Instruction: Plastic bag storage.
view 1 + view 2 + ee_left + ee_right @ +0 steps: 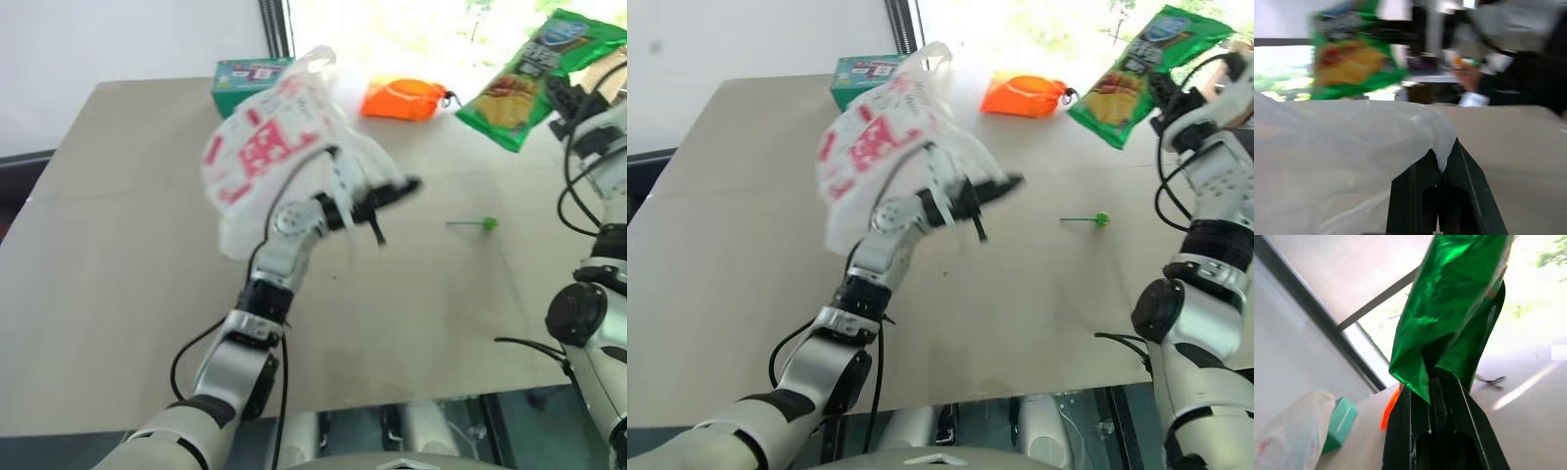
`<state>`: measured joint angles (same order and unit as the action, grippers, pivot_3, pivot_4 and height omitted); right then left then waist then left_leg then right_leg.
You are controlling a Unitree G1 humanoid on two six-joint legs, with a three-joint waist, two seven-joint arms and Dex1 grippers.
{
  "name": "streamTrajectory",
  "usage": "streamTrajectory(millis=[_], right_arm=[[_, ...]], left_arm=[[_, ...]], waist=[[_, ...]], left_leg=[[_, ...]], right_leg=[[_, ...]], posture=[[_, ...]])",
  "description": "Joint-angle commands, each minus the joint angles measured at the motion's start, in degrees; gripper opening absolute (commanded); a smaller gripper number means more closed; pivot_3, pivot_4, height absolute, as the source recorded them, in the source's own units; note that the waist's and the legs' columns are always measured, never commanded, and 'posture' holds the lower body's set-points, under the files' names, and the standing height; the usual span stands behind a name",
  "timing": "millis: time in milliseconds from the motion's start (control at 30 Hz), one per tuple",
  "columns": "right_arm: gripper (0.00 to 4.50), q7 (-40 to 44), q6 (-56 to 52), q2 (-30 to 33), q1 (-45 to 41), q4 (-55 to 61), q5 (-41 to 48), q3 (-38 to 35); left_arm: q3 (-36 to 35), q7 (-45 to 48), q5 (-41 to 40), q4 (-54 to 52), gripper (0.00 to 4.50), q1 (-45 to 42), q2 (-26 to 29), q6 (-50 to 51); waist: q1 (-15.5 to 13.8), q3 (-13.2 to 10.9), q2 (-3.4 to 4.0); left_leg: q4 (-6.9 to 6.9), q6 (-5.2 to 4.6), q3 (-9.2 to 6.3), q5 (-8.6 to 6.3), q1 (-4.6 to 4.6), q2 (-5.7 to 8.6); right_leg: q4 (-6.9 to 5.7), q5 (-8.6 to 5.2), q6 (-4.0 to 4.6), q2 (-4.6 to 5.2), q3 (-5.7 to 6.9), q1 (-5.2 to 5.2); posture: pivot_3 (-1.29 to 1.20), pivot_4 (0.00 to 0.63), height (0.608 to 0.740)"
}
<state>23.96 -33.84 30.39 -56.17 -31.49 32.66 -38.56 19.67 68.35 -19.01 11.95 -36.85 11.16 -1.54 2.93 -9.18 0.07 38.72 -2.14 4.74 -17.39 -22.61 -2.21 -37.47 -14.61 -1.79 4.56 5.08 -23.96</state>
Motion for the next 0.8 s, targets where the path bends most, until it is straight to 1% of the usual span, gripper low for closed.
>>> streamTrajectory(millis=[33, 133, 167, 233, 267, 333, 400, 467, 567, 633, 733, 800], right_arm=[[0.04, -1.0, -2.01, 1.45, 1.18, 5.72, 4.33, -1.57], [0.04, 0.72, -10.97, 0.89, 7.04, 12.33, 9.27, -0.21], [0.04, 1.69, -14.16, 0.99, 9.46, 14.97, 11.41, 0.12], [0.04, 5.38, -20.24, 2.03, 15.11, 20.67, 17.2, -0.44], [0.04, 7.6, -23.36, 2.55, 17.93, 23.26, 21.55, -2.06], [0.04, 11.29, -28.4, 3.63, 23.2, 26.47, 30.03, -6.34], [0.04, 12.08, -31.01, 4.29, 26.85, 26.81, 37.04, -10.62], [0.04, 11.2, -33.89, 4.37, 29.16, 28.18, 45.09, -12.7], [0.04, 11.41, -37.15, 5.27, 33.3, 35.48, 52.77, -9.42], [0.04, 9.16, -38.55, 5.6, 34.38, 38.56, 59.75, -5.78], [0.04, 4.45, -39.76, 3.87, 36.8, 44.69, 68.82, 6.58], [0.04, -0.72, -36.57, 2.54, 39.27, 46.29, 75.97, 13.66]], left_arm=[[-0.42, 5.12, -3.42, -9.67, 0.0, 4.23, 5.64, 4.74], [-4.31, 0.3, -1.98, -10.89, 0.0, 8.69, 8.31, 4.08], [-5.82, -2.18, -1.44, -11.27, 0.0, 9.95, 8.29, 3.44], [-9.33, -9.15, -0.96, -12.49, 0.0, 12.04, 6.8, 3.71], [-11.08, -12.8, -1.09, -13.29, 0.0, 12.98, 5.75, 4.29], [-14.41, -20.04, -1.66, -15.0, 0.0, 14.46, 3.23, 5.89], [-16.65, -25.13, -1.84, -16.98, 0.0, 15.93, 1.26, 6.58], [-17.83, -28.93, -1.14, -19.45, 0.0, 17.68, 0.42, 7.15], [-18.16, -31.63, 1.01, -23.27, 0.0, 20.92, 1.56, 6.69], [-20.13, -35.07, 0.72, -26.01, 0.0, 22.72, 1.68, 8.27], [-23.7, -40.82, -0.6, -28.83, 0.0, 23.42, 0.83, 10.92], [-23.91, -42.1, -1.44, -29.52, 0.0, 23.32, 0.16, 11.98]], waist=[[0.43, -0.07, 0.12], [0.15, -0.09, 0.14], [-0.3, -0.09, 0.15], [-1.06, -0.09, 0.14], [-1.25, -0.09, 0.13], [-2.6, -0.09, 0.13], [-3.59, -0.1, 0.12], [-3.85, -0.1, 0.12], [-3.77, -0.09, 0.12], [-3.55, -0.1, 0.11], [-3.32, -0.13, 0.04], [-3.4, -0.06, -0.09]], left_leg=[[-0.15, 0.18, 0.01, 0.1, 0.15, -0.01], [-0.26, 0.35, 0.05, 0.2, 0.73, -0.06], [-0.23, 0.37, -0.04, 0.21, 0.89, -0.09], [-0.02, 0.35, -0.12, 0.24, 0.9, -0.16], [0.1, 0.25, -0.16, 0.26, 0.85, -0.15], [0.44, 0.12, -0.26, 0.18, 0.7, -0.14], [0.59, -0.05, -0.39, 0.09, 0.53, -0.08], [0.63, -0.19, -0.37, 0.01, 0.43, 0.0], [0.62, -0.29, -0.36, -0.05, 0.37, 0.04], [0.61, -0.28, -0.36, -0.06, 0.4, 0.03], [0.59, -0.28, -0.35, -0.06, 0.57, -0.02], [0.6, -0.45, -0.45, -0.16, 0.64, -0.05]], right_leg=[[-0.13, -0.02, 0.03, 0.0, -0.08, -0.02], [-0.34, -0.03, 0.05, 0.0, -0.45, 0.14], [-0.42, -0.02, 0.06, 0.0, -0.51, 0.26], [-0.47, 0.15, 0.29, 0.01, -0.64, 0.35], [-0.46, 0.19, 0.29, 0.07, -0.73, 0.4], [-0.5, 0.22, 0.25, 0.09, -0.78, 0.45], [-0.41, 0.25, 0.2, 0.21, -0.67, 0.45], [-0.31, 0.27, 0.15, 0.3, -0.64, 0.45], [-0.17, 0.29, 0.12, 0.33, -0.62, 0.45], [-0.17, 0.28, 0.12, 0.27, -0.59, 0.44], [-0.3, 0.28, 0.13, 0.17, -0.71, 0.46], [-0.38, 0.28, 0.13, 0.11, -0.79, 0.51]], posture=[[0.0, 0.15, 0.74], [0.0, 0.15, 0.74], [0.0, 0.15, 0.74], [0.0, 0.15, 0.74], [0.0, 0.15, 0.74], [0.0, 0.15, 0.74], [0.0, 0.15, 0.74], [0.0, 0.15, 0.74], [0.0, 0.15, 0.74], [0.0, 0.15, 0.74], [0.0, 0.15, 0.74], [0.0, 0.15, 0.74]])
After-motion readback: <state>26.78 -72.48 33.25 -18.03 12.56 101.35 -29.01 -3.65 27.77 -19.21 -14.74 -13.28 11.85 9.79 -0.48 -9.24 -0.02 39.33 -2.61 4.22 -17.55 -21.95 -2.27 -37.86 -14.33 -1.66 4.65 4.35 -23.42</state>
